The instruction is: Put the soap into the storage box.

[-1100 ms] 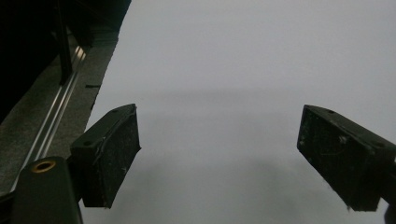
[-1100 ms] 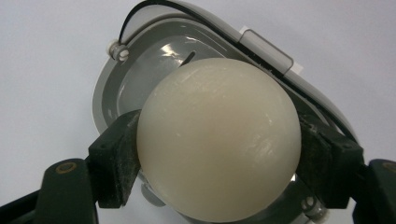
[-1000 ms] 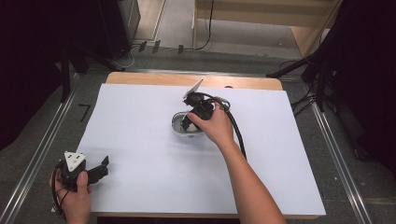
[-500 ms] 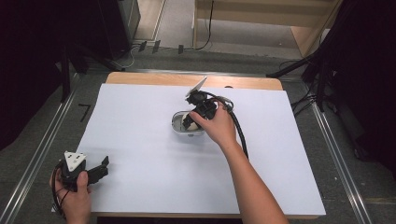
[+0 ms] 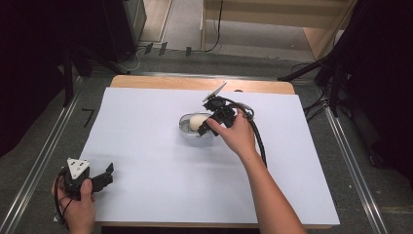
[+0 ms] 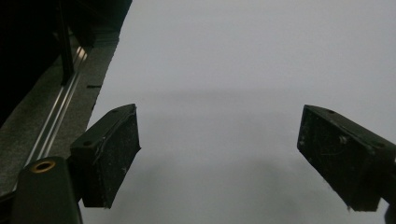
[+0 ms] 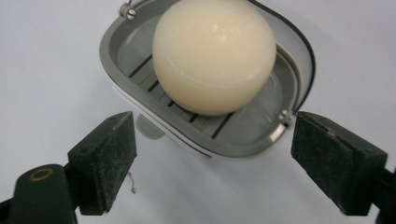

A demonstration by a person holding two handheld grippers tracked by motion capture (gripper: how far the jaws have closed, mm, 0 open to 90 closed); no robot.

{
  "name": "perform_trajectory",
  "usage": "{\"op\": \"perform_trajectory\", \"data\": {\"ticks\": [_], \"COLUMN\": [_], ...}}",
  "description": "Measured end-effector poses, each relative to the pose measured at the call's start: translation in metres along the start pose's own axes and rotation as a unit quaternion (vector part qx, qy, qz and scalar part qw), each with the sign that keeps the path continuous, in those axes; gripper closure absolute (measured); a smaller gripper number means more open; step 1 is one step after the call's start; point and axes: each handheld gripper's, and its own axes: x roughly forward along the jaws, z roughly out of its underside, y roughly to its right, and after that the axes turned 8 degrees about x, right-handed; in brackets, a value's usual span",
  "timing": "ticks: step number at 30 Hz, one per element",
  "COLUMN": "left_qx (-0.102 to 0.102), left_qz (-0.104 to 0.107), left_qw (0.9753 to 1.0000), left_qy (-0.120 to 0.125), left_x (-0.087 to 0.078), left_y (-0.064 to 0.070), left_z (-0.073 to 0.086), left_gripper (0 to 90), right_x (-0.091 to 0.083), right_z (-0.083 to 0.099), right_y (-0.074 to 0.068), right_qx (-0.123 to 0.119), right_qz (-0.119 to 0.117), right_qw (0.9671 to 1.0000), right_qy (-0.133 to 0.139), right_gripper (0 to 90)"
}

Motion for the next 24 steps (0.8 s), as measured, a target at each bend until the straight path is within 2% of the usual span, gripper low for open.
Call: {"op": "perform_trajectory", "data": {"ticks": [10, 16, 24], "left_qx": [0.003, 0.003, 0.006], "left_qz": [0.001, 0.000, -0.004], "left_qw": [1.0000, 1.0000, 1.0000], "left_qy": [0.000, 0.000, 0.002], "left_x": [0.000, 0.000, 0.000], "left_y": [0.000, 0.000, 0.001], "left_z": [0.000, 0.000, 0.000], "left_gripper": [13.9, 13.9, 13.9], "right_x": [-0.014, -0.024, -0.030], "right_z": [0.026, 0.045, 0.068], "right_y": [0.008, 0.019, 0.030], "right_qx": [0.001, 0.007, 0.002], "right_qz": [-0.003, -0.004, -0.004], "right_qw": [0.9998, 0.9995, 0.9990], "right_qy": [0.019, 0.032, 0.045], "right_gripper": [14.0, 14.0, 13.7]}}
